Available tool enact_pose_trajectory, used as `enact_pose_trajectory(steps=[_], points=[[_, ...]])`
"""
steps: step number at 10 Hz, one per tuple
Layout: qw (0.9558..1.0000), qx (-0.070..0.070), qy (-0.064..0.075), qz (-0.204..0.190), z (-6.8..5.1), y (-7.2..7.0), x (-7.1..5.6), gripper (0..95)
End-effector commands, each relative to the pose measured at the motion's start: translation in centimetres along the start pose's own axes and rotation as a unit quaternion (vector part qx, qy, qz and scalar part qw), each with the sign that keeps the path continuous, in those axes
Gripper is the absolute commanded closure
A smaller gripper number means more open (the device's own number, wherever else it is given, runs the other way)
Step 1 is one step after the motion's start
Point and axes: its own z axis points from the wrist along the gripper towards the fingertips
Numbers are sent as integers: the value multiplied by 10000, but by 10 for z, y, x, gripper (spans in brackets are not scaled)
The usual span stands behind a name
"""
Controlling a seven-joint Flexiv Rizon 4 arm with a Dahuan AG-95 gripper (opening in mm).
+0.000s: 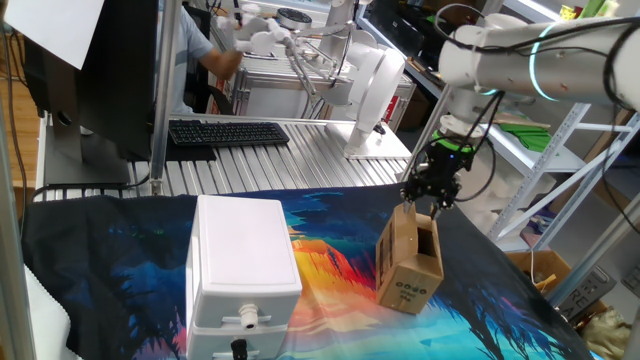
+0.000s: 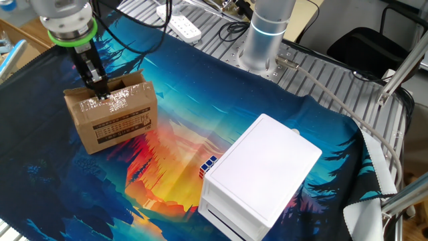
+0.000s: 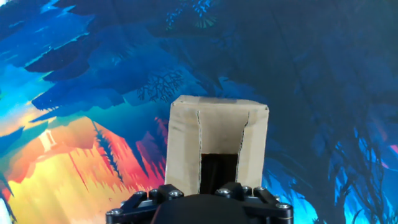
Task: Cover the box
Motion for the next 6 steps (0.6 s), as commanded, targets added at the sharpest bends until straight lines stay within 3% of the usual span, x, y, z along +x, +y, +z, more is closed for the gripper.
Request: enact_pose_trajectory(steps=[1,2,3,6], points=[[9993,255,-267,114,0,-2,3,380],[9988,335,-333,97,0,-2,3,190],[9984,391,-409,77,0,-2,3,190],[9994,166,-309,-24,1,-8,2,190]])
